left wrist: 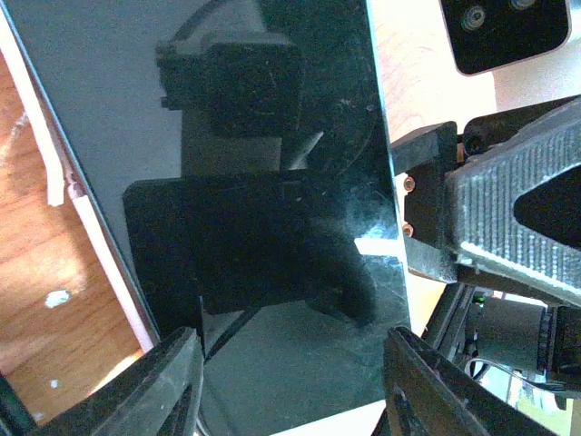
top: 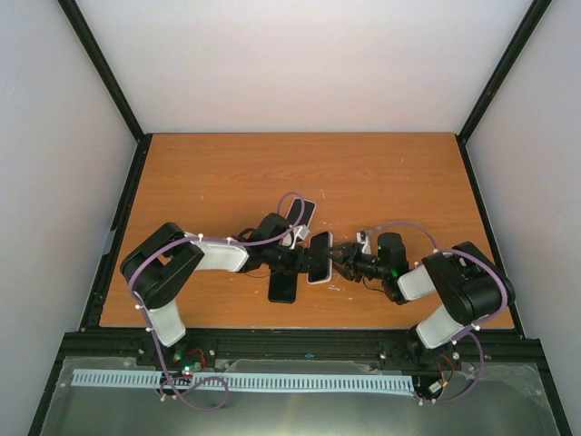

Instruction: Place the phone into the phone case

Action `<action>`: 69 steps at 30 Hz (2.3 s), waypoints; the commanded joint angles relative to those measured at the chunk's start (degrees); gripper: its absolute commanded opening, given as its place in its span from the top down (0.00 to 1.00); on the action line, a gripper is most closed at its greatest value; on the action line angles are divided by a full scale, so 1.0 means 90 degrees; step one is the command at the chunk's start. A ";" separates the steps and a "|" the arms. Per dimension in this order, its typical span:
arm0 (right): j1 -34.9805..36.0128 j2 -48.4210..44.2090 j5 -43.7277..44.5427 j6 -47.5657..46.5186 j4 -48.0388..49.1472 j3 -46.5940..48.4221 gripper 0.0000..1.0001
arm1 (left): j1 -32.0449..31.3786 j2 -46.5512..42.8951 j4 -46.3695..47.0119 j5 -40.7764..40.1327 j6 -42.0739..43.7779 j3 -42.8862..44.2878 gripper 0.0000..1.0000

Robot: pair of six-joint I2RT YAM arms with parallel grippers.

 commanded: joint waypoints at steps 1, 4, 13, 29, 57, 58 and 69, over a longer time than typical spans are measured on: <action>0.0085 0.0109 -0.0277 -0.0030 0.0450 0.0032 0.56 | -0.0042 -0.0137 -0.0126 -0.0145 0.0172 -0.0022 0.45; 0.0095 0.0061 -0.0203 -0.0242 0.0139 0.0089 0.65 | -0.0033 -0.0115 -0.0126 -0.0161 0.0178 -0.0025 0.46; 0.0140 -0.0298 0.0184 -0.1045 -0.1402 0.0361 0.89 | -0.0027 -0.0027 -0.0107 -0.0179 0.0182 -0.0021 0.46; 0.0269 -0.0653 0.0777 -0.2059 -0.3563 0.1129 0.79 | -0.0030 0.0155 -0.0148 -0.0229 0.0160 0.0121 0.48; 0.0286 -0.4659 -0.0412 -0.1476 -0.2646 0.1108 0.97 | 0.1157 -0.3238 0.0904 0.2004 -0.0425 -0.0308 0.32; 0.0289 -0.4673 -0.0467 -0.1329 -0.2454 0.1096 0.97 | 0.1157 -0.3242 0.1060 0.2067 -0.0495 -0.0375 0.34; 0.0453 -0.4544 -0.0436 -0.0935 -0.2058 0.1312 0.97 | 0.0998 -0.2852 0.2330 0.2679 -0.1000 -0.0600 0.51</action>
